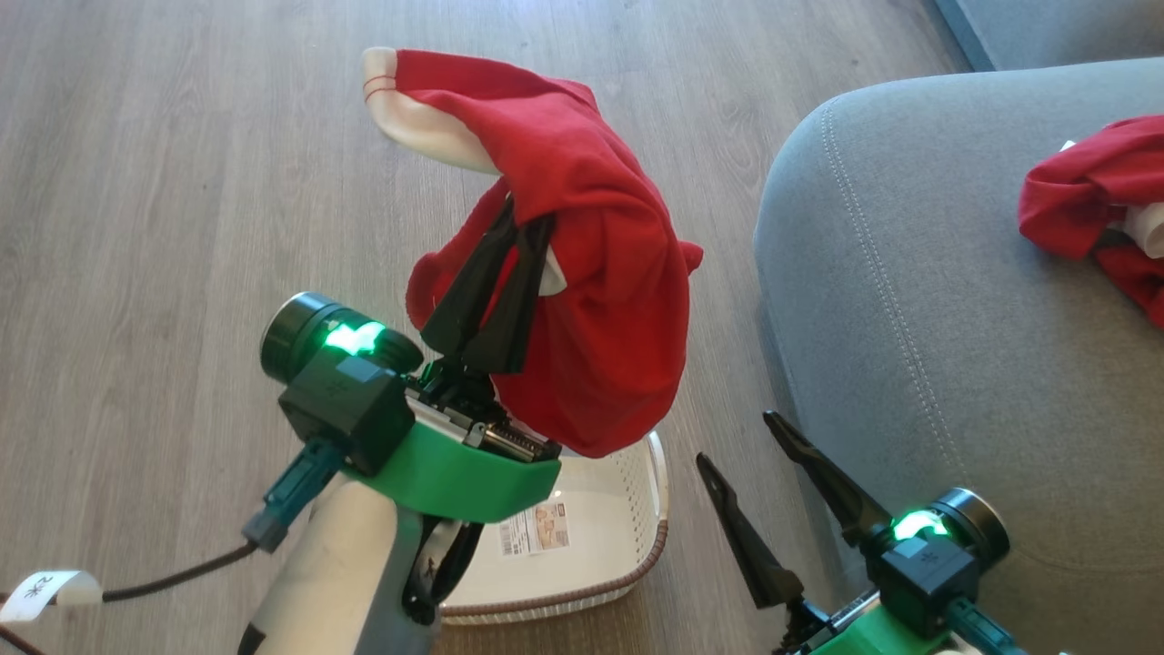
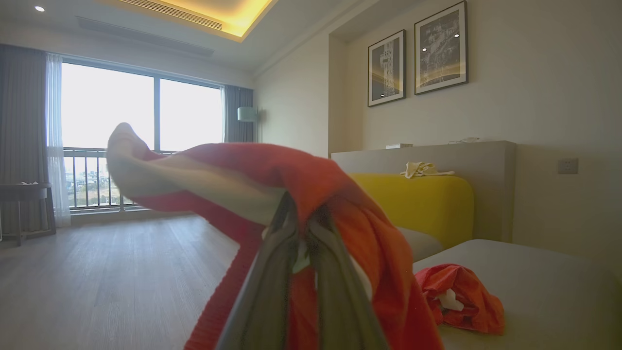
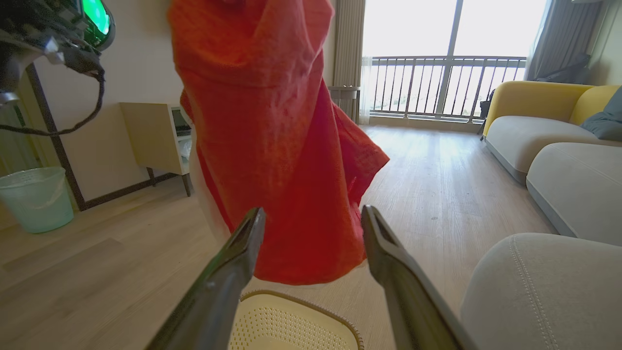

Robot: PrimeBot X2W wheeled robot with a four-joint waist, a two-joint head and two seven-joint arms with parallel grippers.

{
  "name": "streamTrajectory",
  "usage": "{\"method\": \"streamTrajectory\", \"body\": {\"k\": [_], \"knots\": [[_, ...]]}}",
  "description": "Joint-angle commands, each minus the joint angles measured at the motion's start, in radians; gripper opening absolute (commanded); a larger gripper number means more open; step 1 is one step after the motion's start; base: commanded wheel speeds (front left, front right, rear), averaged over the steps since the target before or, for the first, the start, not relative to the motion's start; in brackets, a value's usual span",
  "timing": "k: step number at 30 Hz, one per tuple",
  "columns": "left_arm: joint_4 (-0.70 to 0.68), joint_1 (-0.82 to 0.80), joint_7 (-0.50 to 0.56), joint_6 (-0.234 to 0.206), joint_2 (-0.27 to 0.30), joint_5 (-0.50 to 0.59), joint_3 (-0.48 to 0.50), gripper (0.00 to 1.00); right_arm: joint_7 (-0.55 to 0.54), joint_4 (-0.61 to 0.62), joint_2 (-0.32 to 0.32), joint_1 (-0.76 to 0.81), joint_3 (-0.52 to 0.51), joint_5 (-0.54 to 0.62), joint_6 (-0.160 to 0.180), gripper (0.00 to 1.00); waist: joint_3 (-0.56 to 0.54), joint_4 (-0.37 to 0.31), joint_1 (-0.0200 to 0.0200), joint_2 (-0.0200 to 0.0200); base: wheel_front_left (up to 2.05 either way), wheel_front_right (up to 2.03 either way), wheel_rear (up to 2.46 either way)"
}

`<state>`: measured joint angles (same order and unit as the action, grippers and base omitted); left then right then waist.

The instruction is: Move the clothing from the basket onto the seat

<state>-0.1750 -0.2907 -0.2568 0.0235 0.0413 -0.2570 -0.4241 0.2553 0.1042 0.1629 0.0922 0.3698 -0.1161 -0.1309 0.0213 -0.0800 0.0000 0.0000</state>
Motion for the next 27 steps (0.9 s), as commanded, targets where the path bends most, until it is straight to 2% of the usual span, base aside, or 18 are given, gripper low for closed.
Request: {"method": "streamTrajectory", "body": {"k": [1, 18, 27], "knots": [[-0.028, -0.061, -0.005, 0.001, 0.009, -0.007, 0.028, 0.0, 0.006, 0.038, 0.004, -0.043, 0.03, -0.012, 0.0, 1.0, 0.0, 0.003, 0.0, 0.0, 0.0, 0.0, 0.0], [-0.026, -0.068, -0.005, 0.003, 0.009, -0.024, -0.037, 0.0, 0.006, 0.005, -0.03, -0.129, 0.108, -0.01, 0.0, 1.0, -0.006, 0.042, 0.0, 0.0, 0.0, 0.0, 0.0], [-0.034, -0.089, -0.005, -0.011, 0.009, -0.04, -0.089, 0.0, 0.006, -0.048, -0.06, -0.171, 0.128, 0.005, 0.0, 1.0, -0.007, 0.061, 0.0, 0.0, 0.0, 0.0, 0.0]]}}
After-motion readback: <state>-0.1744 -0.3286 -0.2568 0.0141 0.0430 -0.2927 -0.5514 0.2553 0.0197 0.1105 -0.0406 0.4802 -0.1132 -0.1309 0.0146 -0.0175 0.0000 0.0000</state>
